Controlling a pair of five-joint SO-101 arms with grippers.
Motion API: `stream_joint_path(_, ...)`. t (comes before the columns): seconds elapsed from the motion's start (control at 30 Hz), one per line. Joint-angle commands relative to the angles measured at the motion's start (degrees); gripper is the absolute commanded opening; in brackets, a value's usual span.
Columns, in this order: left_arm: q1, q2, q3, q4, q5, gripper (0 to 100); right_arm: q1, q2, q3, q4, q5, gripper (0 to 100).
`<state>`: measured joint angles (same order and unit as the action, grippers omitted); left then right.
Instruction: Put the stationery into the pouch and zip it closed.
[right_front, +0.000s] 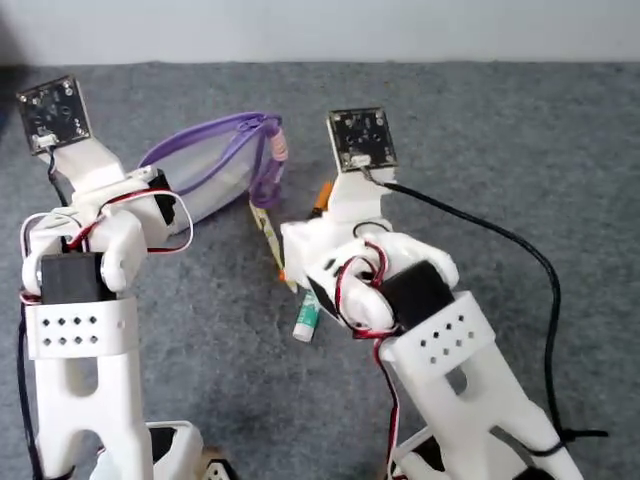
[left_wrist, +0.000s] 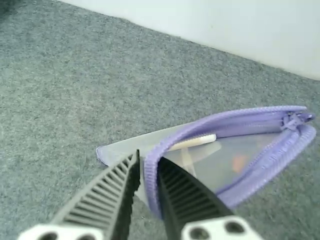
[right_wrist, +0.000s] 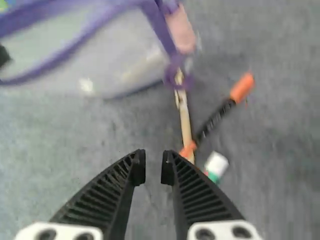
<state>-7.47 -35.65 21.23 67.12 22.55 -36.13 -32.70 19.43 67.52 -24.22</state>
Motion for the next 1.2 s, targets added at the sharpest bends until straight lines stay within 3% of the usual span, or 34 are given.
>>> stream_joint_path(0.0,0.35,-0.88,-1.45,-1.67,-0.7,1,0.57,4.44,-3.08,5.14,-2.9,6.5)
stream_joint_path(0.3,0.0,-0.88,-1.45,-1.58,-0.7,1,4.0,26.59,-10.11,10.33,-5.63,7.1)
stream_joint_path(0.53,0.0,-0.88,-1.45,-1.58,-0.7,1,3.82,41.19,-24.44,17.19,-5.71,22.9)
stream_joint_path(1.17,0.0,-0.88,-1.36,-1.58,-0.7,1,5.76,62.99,-30.07,9.19,-5.54,16.3)
